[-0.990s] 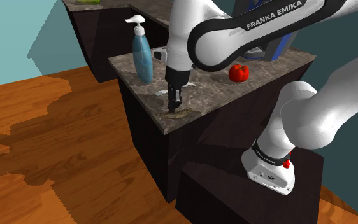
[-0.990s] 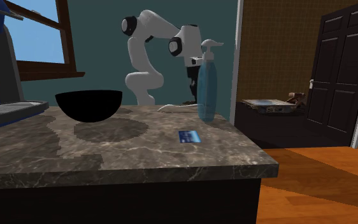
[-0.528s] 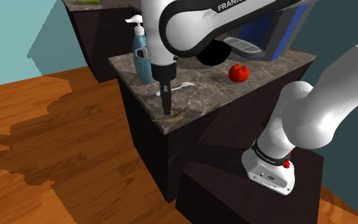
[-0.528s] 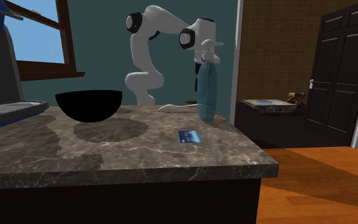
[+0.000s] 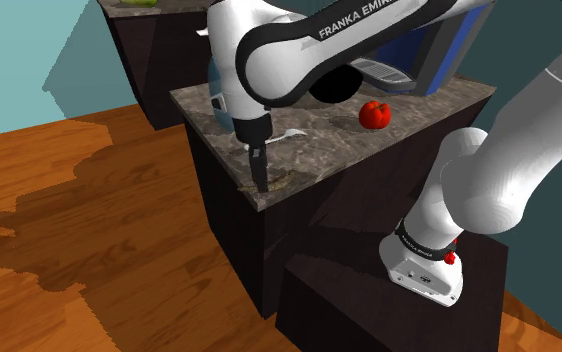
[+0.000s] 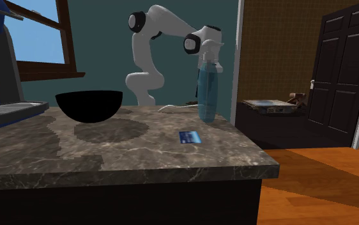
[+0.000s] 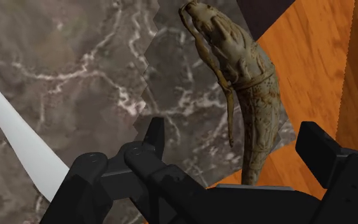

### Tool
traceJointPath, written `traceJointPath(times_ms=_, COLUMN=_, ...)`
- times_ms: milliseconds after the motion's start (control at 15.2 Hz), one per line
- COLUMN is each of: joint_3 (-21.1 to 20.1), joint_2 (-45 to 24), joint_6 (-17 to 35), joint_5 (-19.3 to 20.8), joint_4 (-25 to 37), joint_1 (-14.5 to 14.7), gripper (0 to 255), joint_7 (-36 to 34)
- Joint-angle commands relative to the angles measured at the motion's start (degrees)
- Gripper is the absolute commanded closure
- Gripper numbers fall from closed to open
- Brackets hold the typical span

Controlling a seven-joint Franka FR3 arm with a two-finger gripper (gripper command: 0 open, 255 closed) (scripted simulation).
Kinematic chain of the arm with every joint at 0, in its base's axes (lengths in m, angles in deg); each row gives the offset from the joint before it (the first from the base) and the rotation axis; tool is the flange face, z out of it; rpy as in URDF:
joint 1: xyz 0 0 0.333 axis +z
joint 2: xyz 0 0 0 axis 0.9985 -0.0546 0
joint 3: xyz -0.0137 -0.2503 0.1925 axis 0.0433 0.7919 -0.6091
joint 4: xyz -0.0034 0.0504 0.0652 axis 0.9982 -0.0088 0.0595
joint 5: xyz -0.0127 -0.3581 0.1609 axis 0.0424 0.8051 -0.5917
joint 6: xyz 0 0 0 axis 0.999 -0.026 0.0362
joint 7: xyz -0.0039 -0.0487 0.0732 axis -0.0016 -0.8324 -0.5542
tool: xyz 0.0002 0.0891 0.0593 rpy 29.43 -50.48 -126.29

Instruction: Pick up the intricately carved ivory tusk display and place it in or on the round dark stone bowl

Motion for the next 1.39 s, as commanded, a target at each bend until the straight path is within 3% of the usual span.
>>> traceJointPath(times_ms=0, joint_3=-0.1, joint_2=-0.4, joint_6=0.6, joint_5=0.0, joint_4=-0.2, joint_1=0.0, gripper=0, joint_7=0.0)
traceJointPath(times_ms=396, joint_3=-0.1, joint_2=-0.4, joint_6=0.6, joint_5=0.0, joint_4=-0.2, joint_1=0.0, gripper=0, joint_7=0.0)
traceJointPath(times_ms=462, joint_3=-0.1, joint_2=-0.4, joint_6=0.6, joint_5=0.0, joint_4=-0.2, joint_1=0.0, gripper=255, joint_7=0.0)
traceJointPath(times_ms=1056, joint_3=0.0, joint_2=-0.4, joint_6=0.6, joint_5=0.0, joint_4=-0.2, joint_1=0.0, gripper=255, joint_7=0.0)
traceJointPath(times_ms=1320, joint_3=0.1, joint_2=1.0, joint_6=-2.6, joint_5=0.0, joint_4=1.7, joint_1=0.0, gripper=255, joint_7=-0.2)
